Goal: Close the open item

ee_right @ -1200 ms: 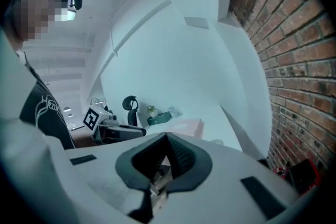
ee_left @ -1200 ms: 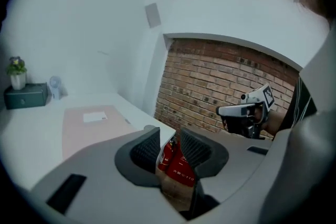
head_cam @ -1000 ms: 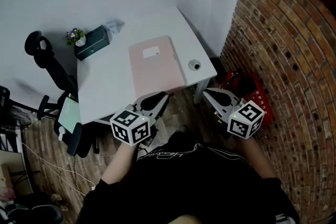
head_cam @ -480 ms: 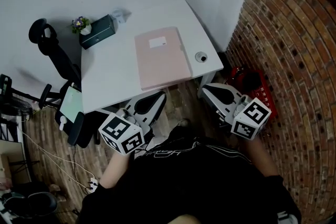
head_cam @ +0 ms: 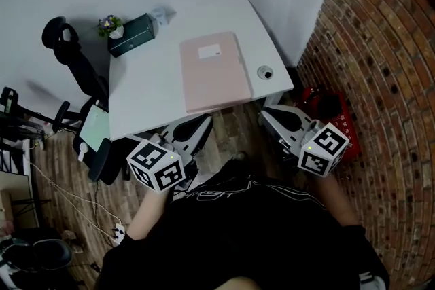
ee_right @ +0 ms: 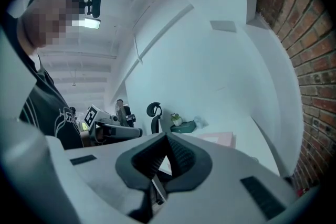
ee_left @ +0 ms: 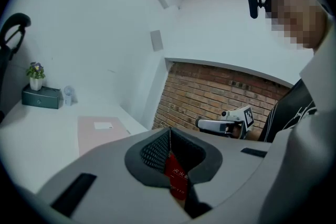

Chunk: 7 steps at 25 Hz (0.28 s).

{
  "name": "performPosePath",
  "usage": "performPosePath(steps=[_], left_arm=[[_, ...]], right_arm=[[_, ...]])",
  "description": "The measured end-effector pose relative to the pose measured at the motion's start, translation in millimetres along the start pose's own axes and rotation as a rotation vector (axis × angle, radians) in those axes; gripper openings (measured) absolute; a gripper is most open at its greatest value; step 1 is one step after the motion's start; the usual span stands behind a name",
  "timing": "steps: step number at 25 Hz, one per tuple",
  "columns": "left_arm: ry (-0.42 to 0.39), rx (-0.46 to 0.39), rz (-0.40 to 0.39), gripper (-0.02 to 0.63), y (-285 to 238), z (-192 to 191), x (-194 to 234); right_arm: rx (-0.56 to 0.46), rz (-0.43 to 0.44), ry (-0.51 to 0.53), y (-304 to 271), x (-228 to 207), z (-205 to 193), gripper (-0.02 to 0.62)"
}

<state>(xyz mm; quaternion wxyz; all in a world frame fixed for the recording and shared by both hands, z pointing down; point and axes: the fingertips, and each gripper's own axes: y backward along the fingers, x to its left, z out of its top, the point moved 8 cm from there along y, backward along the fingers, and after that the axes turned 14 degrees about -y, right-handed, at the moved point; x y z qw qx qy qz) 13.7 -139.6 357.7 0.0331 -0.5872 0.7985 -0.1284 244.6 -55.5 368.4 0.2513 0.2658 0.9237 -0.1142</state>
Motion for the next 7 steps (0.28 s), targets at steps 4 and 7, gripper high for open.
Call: performPosePath(steps=[4, 7], left_arm=[[-0.002, 0.002, 0.015, 0.035, -1, 2, 6], [-0.003, 0.01, 0.02, 0.035, -4, 2, 11]], right_arm=[[0.005, 0.006, -0.012, -6, -4, 1, 0.002], [0.008, 0.003, -0.012, -10, -7, 2, 0.002]])
